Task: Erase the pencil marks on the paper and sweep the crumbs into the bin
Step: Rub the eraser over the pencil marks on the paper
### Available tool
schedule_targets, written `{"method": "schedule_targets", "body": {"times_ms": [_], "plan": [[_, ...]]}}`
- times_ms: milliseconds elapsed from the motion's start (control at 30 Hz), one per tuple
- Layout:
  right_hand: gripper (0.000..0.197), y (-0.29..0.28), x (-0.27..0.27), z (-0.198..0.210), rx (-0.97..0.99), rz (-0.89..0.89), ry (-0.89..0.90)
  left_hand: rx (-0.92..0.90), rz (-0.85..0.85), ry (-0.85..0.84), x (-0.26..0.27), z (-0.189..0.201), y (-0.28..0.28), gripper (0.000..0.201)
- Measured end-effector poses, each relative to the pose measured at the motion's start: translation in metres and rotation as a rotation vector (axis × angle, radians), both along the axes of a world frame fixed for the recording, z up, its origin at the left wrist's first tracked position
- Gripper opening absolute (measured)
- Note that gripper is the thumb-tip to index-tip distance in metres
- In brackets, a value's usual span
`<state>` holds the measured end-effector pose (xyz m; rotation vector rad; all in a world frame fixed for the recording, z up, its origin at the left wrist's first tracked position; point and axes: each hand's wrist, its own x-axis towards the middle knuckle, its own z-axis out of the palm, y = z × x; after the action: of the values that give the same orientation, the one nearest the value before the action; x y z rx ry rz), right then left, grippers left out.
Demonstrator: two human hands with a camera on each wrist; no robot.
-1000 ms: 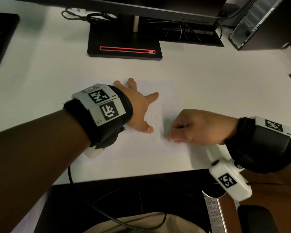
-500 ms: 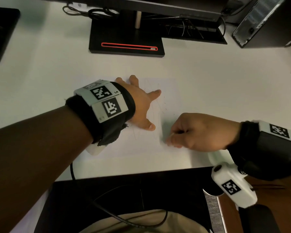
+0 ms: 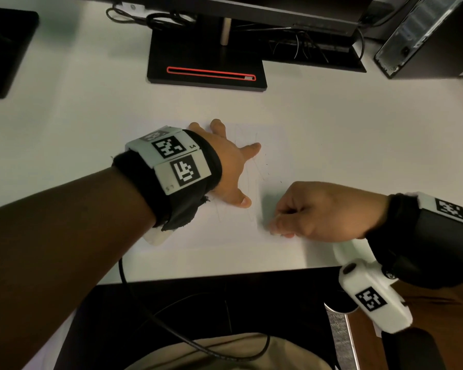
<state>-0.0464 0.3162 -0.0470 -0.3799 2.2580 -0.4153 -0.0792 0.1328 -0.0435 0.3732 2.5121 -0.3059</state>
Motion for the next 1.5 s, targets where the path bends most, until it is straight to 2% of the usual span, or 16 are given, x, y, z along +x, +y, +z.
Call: {"method": "schedule_targets", "body": {"times_ms": [100, 233, 367, 467, 633, 733, 867, 1000, 1133, 1267, 1400, 1500], "plan": [[0.039, 0.001, -0.009, 0.003, -0.006, -0.081, 0.050, 0.000, -0.013, 0.005, 0.001, 0.000, 0.001, 0.103], [0.044, -0.006, -0.006, 0.003, -0.003, -0.023, 0.042, 0.009, -0.012, 0.003, 0.001, 0.000, 0.000, 0.103], [0.044, -0.002, -0.016, 0.003, -0.017, -0.094, 0.117, 0.010, -0.003, -0.001, 0.000, -0.001, 0.000, 0.105], [0.042, -0.007, -0.012, -0.001, -0.004, -0.039, 0.080, 0.015, 0.002, -0.008, 0.000, 0.000, -0.001, 0.105], [0.044, -0.003, -0.022, 0.000, -0.042, -0.101, 0.129, 0.017, -0.007, 0.001, 0.000, -0.001, 0.001, 0.103], [0.044, -0.009, -0.016, -0.004, -0.036, -0.046, 0.092, 0.016, 0.005, -0.001, 0.000, -0.002, -0.001, 0.105], [0.042, -0.002, -0.031, -0.001, -0.048, -0.150, 0.107, 0.023, -0.001, 0.002, 0.001, -0.002, 0.000, 0.104], [0.040, -0.011, -0.025, -0.004, -0.043, -0.069, 0.047, 0.023, 0.009, -0.008, 0.001, -0.001, -0.001, 0.104], [0.044, -0.004, -0.041, -0.001, -0.047, -0.173, 0.143, 0.015, -0.006, -0.003, 0.002, 0.001, 0.000, 0.103], [0.041, -0.012, -0.034, -0.004, -0.020, -0.098, 0.098, 0.020, -0.013, 0.000, 0.004, 0.002, 0.000, 0.100], [0.045, -0.005, -0.048, 0.000, -0.026, -0.190, 0.169, 0.018, -0.019, -0.003, 0.005, 0.003, 0.000, 0.100], [0.042, -0.012, -0.039, -0.003, -0.016, -0.105, 0.108, 0.028, -0.017, -0.005, 0.006, 0.004, 0.000, 0.099]]}}
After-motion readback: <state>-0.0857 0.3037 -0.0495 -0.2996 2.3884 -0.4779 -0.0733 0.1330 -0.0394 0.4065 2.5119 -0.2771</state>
